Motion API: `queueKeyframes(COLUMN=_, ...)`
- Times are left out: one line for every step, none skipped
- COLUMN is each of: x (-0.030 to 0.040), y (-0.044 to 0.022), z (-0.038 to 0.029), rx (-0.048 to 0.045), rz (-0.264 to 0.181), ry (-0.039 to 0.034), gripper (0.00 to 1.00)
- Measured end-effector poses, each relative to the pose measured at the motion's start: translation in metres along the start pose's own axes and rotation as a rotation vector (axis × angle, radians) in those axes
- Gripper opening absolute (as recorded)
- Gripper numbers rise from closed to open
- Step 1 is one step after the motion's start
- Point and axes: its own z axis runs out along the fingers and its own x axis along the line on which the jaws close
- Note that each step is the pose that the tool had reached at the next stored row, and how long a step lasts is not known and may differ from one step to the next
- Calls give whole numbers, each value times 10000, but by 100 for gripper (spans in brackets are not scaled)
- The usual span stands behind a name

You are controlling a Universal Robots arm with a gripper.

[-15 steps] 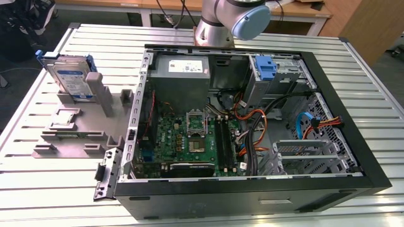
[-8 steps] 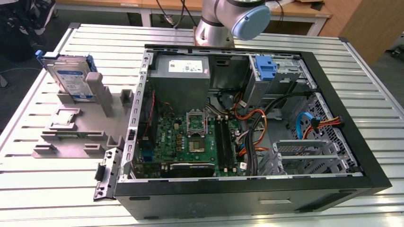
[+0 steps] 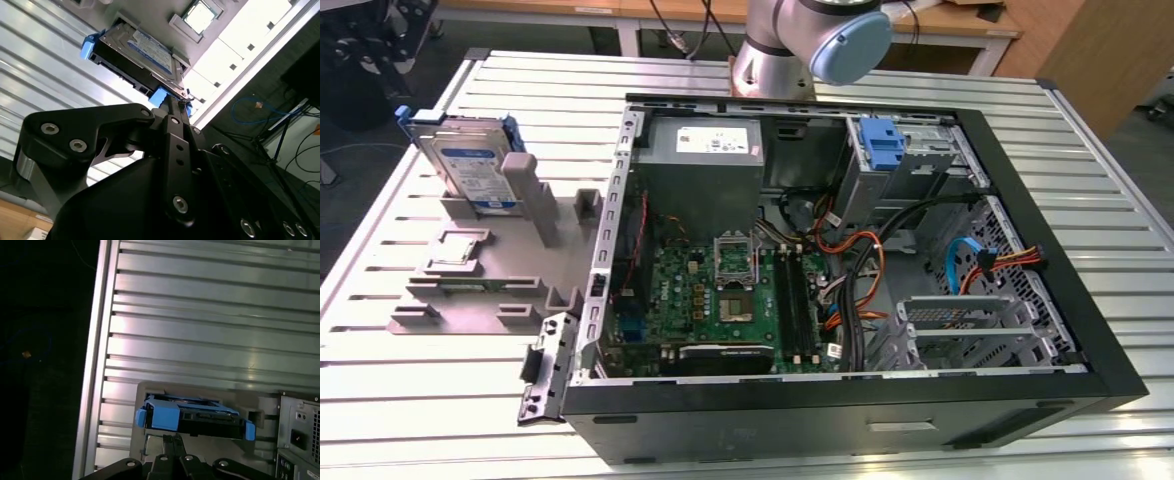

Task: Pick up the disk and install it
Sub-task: 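Pick up the disk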

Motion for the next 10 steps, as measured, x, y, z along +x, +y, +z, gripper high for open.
queueKeyframes(x=0, y=0, z=1, rx=4, rz=-110, ry=6, gripper=10)
queueKeyframes(x=0, y=-1, z=2, rx=9, rz=-225, ry=10, gripper=10)
queueKeyframes(x=0, y=-1, z=3, rx=17, rz=-336, ry=16, gripper=10)
queueKeyframes(x=0, y=-2, z=4, rx=26, rz=-448, ry=21, gripper=10)
queueKeyframes(x=0, y=-2, z=5, rx=31, rz=-559, ry=28, gripper=10)
queueKeyframes(x=0, y=-2, z=5, rx=34, rz=-673, ry=34, gripper=10)
queueKeyframes(x=0, y=-2, z=6, rx=34, rz=-781, ry=39, gripper=10)
queueKeyframes(x=0, y=-2, z=7, rx=33, rz=-907, ry=43, gripper=10)
queueKeyframes(x=0, y=-2, z=7, rx=31, rz=-1028, ry=49, gripper=10)
queueKeyframes(x=1, y=-2, z=8, rx=30, rz=-1139, ry=53, gripper=10)
